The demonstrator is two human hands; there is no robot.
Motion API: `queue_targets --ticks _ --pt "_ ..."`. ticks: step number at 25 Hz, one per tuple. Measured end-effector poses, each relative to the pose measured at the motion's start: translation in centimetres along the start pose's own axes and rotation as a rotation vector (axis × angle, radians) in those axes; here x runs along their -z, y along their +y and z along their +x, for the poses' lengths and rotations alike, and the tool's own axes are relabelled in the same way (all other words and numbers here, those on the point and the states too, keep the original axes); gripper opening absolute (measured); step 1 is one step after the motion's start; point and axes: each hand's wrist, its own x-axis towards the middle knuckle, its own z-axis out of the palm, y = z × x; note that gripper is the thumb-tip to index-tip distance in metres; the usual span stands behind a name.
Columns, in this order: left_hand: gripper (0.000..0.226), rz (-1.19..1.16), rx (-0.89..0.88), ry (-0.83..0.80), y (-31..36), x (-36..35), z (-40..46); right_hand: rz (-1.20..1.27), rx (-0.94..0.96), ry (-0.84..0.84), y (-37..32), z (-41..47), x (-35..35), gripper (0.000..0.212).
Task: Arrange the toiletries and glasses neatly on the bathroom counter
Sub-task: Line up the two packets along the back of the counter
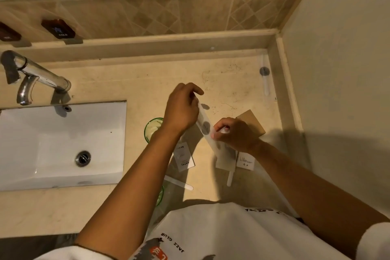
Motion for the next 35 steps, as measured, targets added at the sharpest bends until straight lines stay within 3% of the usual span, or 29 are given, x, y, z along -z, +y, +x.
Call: queue_targets --ticks 2,5,9,12,15,20,25,28,32,35 --pt "0.027 -0.066 0.002 0.07 0.6 1.5 0.8 0.165 -0.062 -0.084 -0.5 0.0 0.9 0.006" --pt "0.026 -0.163 0.026 0.213 1.2 3.1 1.7 0.405 -0.123 -0.12 -0.1 0.1 1.5 0.013" --pt "0.022 -0.305 0.152 0.298 0.7 2.8 1.1 0.915 -0.239 -0.005 2.0 -0.2 2.9 0.03" --pt "0.026 -0.419 0.269 0.229 0.6 1.5 0.0 1.17 -0.264 0.137 2.9 0.3 5.2 0.038" --pt "0.037 -0.494 0.383 0.019 1.4 -0.5 -2.0 1.24 -0.174 0.287 4.2 2.1 6.9 0.042" --pt "0.043 -0.514 0.465 -0.336 2.2 -4.6 -2.8 1.314 -0.187 0.271 2.9 4.4 7.9 0.027" --pt "0.019 -0.71 0.554 -0.332 3.4 -7.3 -1.1 1.104 -0.267 0.217 3.0 5.8 6.5 0.017" --pt "0.013 -0.683 0.563 -0.32 3.8 -8.1 0.5 1.071 -0.3 0.213 2.9 6.3 5.9 0.016" --pt "0.017 -0.639 0.58 -0.391 3.4 -9.2 1.3 1.216 -0.345 0.367 2.3 7.0 6.8 0.01" --pt "0.006 -0.6 0.559 -0.433 3.0 -9.8 1.6 1.266 -0.41 0.497 2.1 7.9 7.7 0.017"
